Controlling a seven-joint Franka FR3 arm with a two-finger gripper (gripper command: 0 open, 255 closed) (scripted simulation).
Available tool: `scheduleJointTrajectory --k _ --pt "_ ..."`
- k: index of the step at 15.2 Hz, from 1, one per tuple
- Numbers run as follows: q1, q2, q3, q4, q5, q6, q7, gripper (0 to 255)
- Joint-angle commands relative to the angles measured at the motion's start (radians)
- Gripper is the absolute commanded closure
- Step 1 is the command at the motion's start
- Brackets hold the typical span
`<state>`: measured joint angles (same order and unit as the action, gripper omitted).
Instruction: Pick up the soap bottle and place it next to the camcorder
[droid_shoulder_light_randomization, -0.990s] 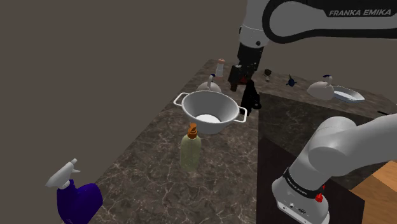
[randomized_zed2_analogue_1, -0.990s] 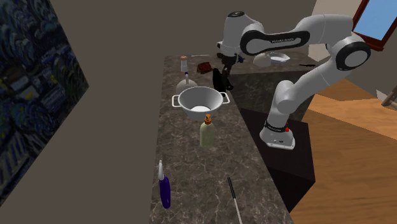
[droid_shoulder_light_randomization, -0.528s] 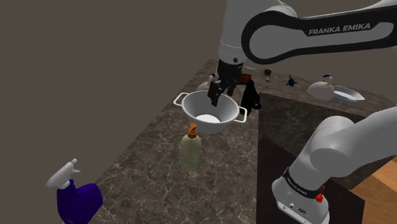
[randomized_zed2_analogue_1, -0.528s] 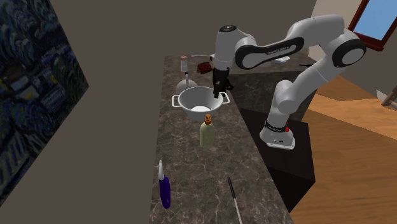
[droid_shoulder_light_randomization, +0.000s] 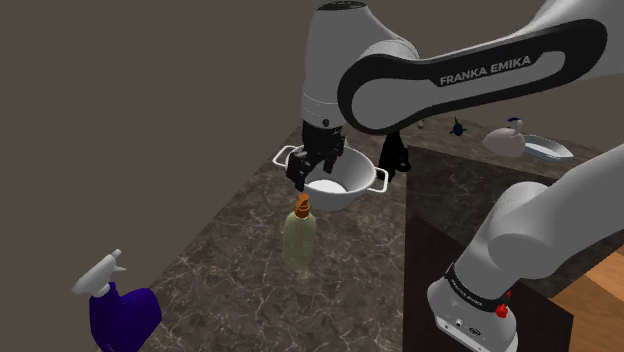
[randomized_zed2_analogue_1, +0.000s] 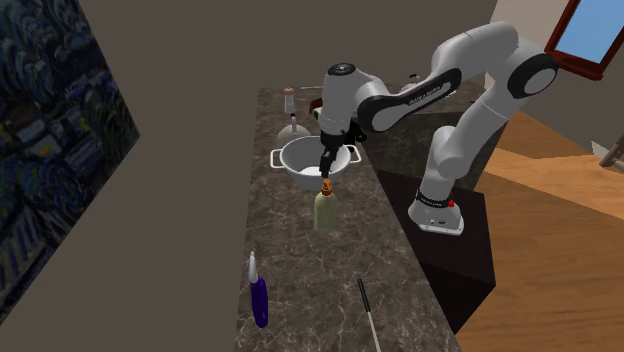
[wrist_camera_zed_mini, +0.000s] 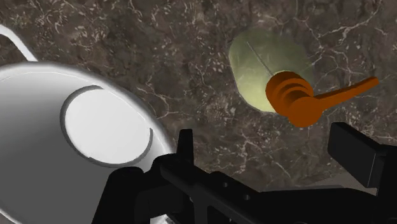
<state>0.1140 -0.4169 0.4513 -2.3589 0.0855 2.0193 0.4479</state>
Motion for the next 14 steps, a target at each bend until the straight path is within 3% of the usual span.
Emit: scheduleJointTrajectory --k 1,9,14 --pt "0.006 0.052 0.043 0.016 -0.002 0.040 0.053 0" --pt "-0.002 0.127 0.078 -0.028 -0.025 0.157 0.092 0" --pt "-0.002 0.131 0.079 -0.033 -0.027 0.165 0.093 0"
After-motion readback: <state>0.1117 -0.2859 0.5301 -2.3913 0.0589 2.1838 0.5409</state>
